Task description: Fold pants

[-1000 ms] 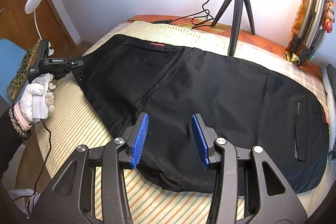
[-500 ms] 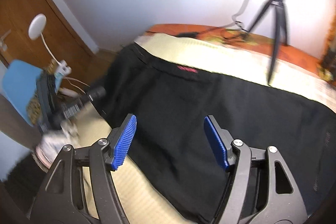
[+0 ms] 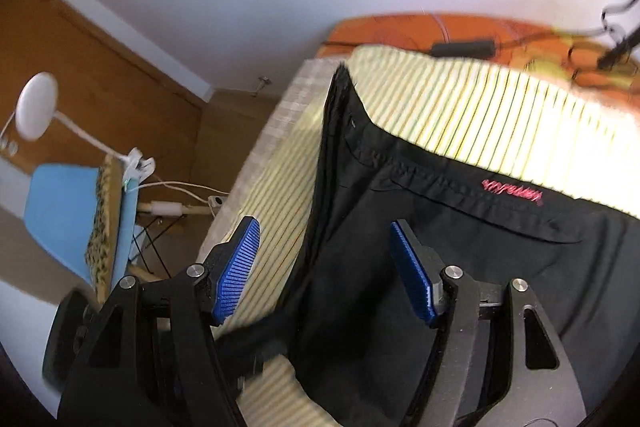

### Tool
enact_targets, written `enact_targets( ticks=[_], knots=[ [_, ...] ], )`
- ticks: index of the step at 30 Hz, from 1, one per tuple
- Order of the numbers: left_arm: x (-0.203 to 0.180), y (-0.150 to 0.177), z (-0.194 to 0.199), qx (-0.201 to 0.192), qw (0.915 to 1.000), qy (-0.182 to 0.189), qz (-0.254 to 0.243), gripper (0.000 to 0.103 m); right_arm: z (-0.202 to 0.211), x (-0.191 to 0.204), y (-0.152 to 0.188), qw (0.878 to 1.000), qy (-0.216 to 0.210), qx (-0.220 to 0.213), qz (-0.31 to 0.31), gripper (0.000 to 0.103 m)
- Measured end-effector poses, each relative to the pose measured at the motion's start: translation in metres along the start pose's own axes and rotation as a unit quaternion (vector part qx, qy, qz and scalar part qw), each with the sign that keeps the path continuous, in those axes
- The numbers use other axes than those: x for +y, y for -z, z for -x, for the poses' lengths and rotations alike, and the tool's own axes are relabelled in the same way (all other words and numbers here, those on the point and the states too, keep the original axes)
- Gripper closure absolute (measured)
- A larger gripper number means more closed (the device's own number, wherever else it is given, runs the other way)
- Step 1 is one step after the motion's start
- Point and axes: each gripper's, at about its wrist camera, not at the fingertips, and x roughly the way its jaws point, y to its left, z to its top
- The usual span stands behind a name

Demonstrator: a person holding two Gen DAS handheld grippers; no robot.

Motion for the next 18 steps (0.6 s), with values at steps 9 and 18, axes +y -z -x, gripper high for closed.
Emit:
enact_targets(
  ticks=[9, 18],
  knots=[
    [-0.030, 0.001, -0.016, 0.011, 0.9995, 0.027, -0.012, 0.099, 0.014, -0.017, 0.016, 0.999, 0.036, -0.019, 0.000, 0.097],
    [-0.057, -0.004, 0.004, 0.041, 0.9957, 0.077, -0.032, 0.060, 0.059, -0.046, 0.031, 0.998, 0.051, -0.043, -0.007, 0.098]
  ],
)
